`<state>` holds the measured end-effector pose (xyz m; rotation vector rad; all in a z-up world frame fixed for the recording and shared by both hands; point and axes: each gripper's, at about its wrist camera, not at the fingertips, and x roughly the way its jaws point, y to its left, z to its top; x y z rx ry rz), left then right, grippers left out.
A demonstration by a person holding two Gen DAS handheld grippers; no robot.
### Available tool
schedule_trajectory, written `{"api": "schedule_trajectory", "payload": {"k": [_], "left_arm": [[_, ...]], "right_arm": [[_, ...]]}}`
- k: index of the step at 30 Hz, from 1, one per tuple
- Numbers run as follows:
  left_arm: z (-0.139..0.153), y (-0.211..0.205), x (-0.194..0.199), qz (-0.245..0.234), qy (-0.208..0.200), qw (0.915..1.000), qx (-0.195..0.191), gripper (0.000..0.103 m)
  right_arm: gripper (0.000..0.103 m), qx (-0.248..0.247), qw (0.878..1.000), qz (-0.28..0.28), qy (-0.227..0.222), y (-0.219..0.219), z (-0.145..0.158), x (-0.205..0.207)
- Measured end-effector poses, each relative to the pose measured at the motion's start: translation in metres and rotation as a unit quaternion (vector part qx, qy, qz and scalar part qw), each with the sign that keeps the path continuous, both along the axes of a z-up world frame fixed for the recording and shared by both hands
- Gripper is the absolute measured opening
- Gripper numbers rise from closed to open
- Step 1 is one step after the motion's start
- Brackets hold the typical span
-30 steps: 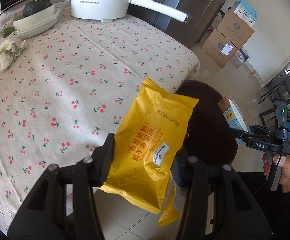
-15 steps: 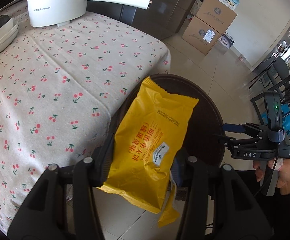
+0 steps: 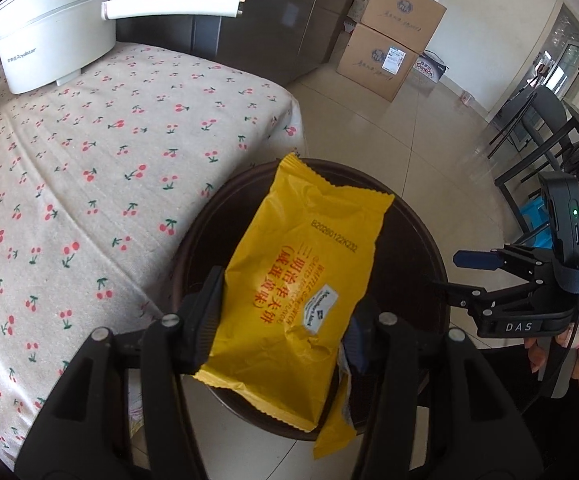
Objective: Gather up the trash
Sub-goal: 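Carry the yellow bag and milk carton over the bin and open both grippers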
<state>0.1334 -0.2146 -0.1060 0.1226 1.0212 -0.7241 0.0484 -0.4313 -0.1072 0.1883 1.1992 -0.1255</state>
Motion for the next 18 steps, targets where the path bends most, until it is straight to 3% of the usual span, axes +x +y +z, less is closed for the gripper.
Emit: {"api": "schedule_trajectory", "payload": {"k": [3, 18], "left_arm": [[0.003, -0.002, 0.0, 0.015, -0.027, 0.9994, 0.012, 0.086], [0.011, 0.019, 0.008, 0.058, -0.037, 0.9972, 0.028, 0.092]], "right_arm": [[0.074, 0.001, 1.0, -0.001, -0.002, -0.002, 0.001, 0.001], [0.075, 0.0, 1.0, 0.009, -0.007, 0.009, 0.007, 0.008]]}}
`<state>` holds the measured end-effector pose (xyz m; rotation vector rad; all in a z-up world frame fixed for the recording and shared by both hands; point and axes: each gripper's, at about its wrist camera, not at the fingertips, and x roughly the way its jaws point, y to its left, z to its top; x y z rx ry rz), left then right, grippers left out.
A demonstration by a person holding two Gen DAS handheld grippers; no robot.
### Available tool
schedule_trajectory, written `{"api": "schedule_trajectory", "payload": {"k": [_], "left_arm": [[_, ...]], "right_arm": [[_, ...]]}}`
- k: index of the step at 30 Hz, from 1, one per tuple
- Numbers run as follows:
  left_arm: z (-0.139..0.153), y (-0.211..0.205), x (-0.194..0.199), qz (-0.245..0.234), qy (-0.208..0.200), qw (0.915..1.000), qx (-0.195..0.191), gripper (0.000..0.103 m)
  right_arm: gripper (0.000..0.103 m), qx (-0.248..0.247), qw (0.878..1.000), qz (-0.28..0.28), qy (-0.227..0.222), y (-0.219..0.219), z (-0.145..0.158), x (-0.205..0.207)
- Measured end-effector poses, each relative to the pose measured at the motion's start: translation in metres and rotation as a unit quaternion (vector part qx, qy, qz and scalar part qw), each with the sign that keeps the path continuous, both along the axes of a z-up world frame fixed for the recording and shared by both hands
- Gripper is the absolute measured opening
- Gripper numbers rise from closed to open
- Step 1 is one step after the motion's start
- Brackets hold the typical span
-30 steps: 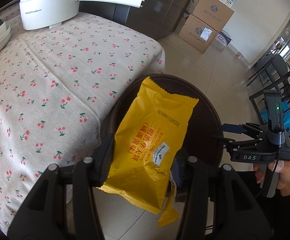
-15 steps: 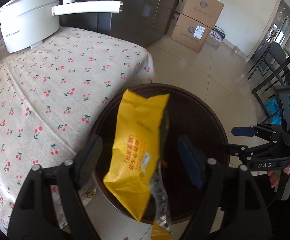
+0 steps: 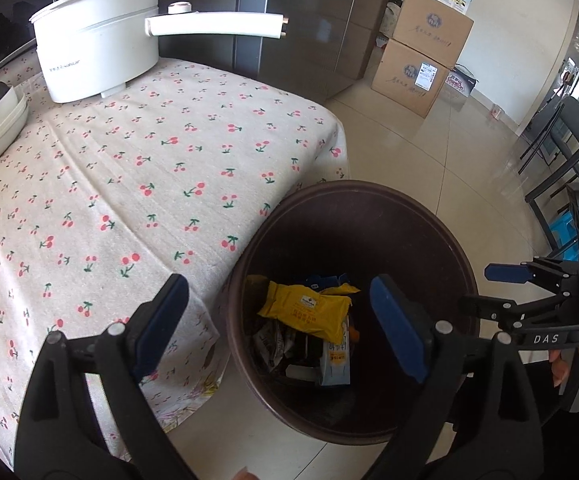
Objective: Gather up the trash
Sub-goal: 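Carry the yellow bag and milk carton over the bin and open both grippers, then move both grippers back over the table toward the crumpled tissues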
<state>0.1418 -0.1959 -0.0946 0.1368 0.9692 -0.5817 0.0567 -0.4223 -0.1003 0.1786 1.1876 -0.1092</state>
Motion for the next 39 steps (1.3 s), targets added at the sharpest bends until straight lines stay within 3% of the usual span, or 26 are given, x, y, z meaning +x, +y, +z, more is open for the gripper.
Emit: {"api": "schedule_trajectory", "payload": {"k": [14, 19, 32, 39], "left_arm": [[0.012, 0.052, 0.004, 0.051, -0.008, 0.9986, 0.008, 0.093], [0.018, 0.089, 0.008, 0.092, -0.013, 0.9956, 0.016, 0.101], [0.031, 0.222, 0.016, 0.225, -0.011, 0.9739, 0.027, 0.102], [0.047, 0.299, 0.053, 0.27, -0.019, 0.962, 0.033, 0.102]], "right_arm": [[0.075, -0.012, 0.999, 0.029, -0.01, 0.037, 0.019, 0.022], [0.079, -0.011, 0.999, 0.048, -0.024, 0.063, 0.033, 0.038], [0.083, -0.013, 0.994, 0.107, -0.033, 0.153, 0.05, 0.084], [0.083, -0.013, 0.99, 0.142, -0.02, 0.202, 0.05, 0.124]]}}
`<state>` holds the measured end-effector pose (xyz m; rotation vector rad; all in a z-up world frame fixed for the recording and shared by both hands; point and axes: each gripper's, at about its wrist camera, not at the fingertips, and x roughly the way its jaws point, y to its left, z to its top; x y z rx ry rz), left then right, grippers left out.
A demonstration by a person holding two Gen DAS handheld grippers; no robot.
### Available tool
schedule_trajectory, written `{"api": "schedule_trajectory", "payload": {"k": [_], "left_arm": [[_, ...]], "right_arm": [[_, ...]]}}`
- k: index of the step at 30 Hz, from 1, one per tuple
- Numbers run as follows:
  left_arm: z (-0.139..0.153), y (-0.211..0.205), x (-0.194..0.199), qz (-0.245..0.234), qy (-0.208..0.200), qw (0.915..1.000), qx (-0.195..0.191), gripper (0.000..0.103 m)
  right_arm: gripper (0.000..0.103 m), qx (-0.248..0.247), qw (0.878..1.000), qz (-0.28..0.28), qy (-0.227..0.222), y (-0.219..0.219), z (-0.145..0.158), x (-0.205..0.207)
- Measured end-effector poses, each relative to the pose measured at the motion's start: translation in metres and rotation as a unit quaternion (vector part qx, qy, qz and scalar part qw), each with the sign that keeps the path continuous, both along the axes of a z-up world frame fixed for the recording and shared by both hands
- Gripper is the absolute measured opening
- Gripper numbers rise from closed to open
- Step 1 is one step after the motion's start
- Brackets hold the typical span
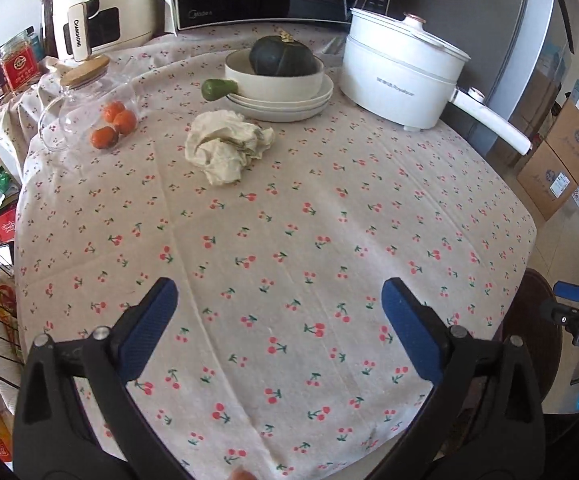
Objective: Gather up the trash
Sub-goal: 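Move both grippers back over the table toward the crumpled tissues, then grasp the large crumpled tissue with the left gripper while the right gripper approaches the small tissue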
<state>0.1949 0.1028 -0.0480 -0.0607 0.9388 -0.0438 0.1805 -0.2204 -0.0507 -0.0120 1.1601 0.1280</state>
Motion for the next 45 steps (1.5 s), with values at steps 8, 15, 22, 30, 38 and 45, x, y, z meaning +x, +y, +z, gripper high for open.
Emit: {"api": "schedule_trajectory", "payload": {"k": [8, 15, 22, 30, 38, 45], "left_arm": [[-0.028, 0.05, 0.076, 0.04, 0.001, 0.999, -0.018, 0.099], [-0.052, 0.044, 0.127, 0.019, -0.043, 0.9986, -0.023, 0.073], [-0.075, 0.034, 0.146, 0.025, -0.024, 0.9994, -0.002, 0.032], [-0.054, 0.03, 0.108, -0.019, -0.034, 0.9992, -0.006, 0.016], [-0.028, 0.048, 0.045, -0.016, -0.01, 0.9997, -0.018, 0.016], [0.002, 0.086, -0.007, 0.053, -0.015, 0.9983, -0.019, 0.016]], "right_arm": [[0.084, -0.023, 0.999, 0.032, 0.002, 0.032, -0.011, 0.067], [0.084, -0.043, 0.998, 0.053, 0.006, 0.046, -0.033, 0.115], [0.084, -0.053, 0.997, 0.054, 0.026, 0.046, -0.055, 0.134], [0.084, -0.051, 0.998, 0.041, 0.025, 0.044, -0.047, 0.118], [0.084, -0.033, 0.998, 0.044, 0.01, 0.067, -0.023, 0.089], [0.084, -0.007, 0.998, 0.066, -0.001, 0.138, -0.027, 0.095]]}}
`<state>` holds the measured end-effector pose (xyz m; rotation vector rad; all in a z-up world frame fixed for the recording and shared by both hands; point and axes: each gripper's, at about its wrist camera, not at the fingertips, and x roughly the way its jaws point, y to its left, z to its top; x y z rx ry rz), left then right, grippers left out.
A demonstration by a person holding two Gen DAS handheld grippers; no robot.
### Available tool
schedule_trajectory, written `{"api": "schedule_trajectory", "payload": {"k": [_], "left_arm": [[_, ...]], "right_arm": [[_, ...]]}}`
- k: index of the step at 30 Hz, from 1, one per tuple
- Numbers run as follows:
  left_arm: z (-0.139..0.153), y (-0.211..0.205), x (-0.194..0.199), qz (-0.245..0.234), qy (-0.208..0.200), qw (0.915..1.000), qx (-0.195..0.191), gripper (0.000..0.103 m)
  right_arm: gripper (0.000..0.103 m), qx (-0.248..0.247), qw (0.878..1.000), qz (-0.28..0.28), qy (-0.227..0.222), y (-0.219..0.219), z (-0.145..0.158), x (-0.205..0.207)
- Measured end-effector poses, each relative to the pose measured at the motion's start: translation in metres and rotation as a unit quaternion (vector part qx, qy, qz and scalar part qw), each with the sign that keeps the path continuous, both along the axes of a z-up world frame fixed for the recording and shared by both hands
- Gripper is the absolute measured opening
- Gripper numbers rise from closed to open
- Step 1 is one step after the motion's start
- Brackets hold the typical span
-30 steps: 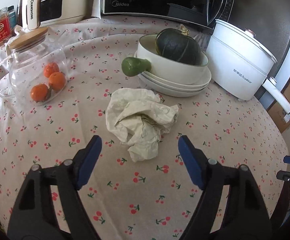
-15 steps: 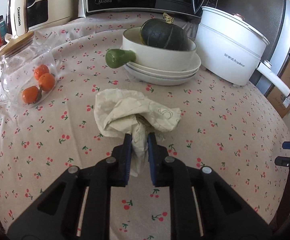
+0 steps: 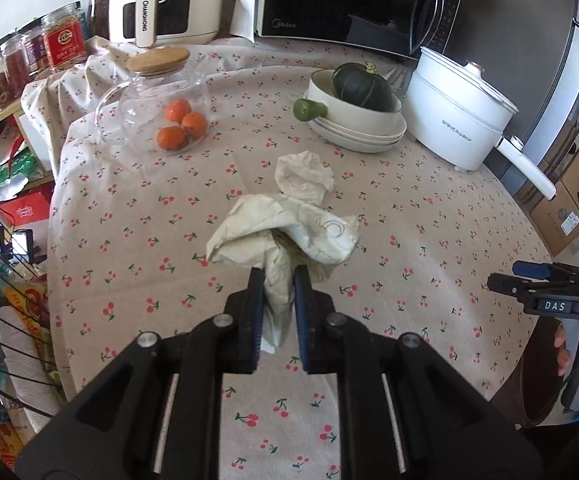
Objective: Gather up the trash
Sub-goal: 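Grasp the large crumpled tissue with the left gripper while the right gripper approaches the small tissue, then grasp the small white tissue with the right gripper and lift it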
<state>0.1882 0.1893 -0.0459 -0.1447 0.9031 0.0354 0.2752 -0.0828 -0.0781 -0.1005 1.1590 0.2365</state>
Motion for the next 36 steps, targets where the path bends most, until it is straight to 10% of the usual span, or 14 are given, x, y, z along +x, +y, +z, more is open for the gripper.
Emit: {"api": "schedule_trajectory", "payload": {"k": [13, 24, 30, 36], "left_arm": [[-0.028, 0.074, 0.002, 0.091, 0.0, 0.9957, 0.015, 0.016], [-0.036, 0.089, 0.002, 0.11, 0.006, 0.9939, 0.004, 0.016], [-0.03, 0.08, 0.001, 0.102, 0.0, 0.9948, -0.001, 0.016], [-0.026, 0.062, -0.003, 0.086, 0.0, 0.9963, -0.006, 0.016]], "right_arm": [[0.085, 0.019, 0.996, 0.076, -0.031, 0.173, -0.053, 0.068], [0.087, -0.013, 0.993, 0.058, -0.105, 0.22, -0.074, 0.112], [0.028, -0.006, 0.99, 0.09, -0.107, 0.223, -0.069, 0.111], [0.022, -0.002, 0.988, 0.105, -0.115, 0.203, -0.05, 0.087]]}}
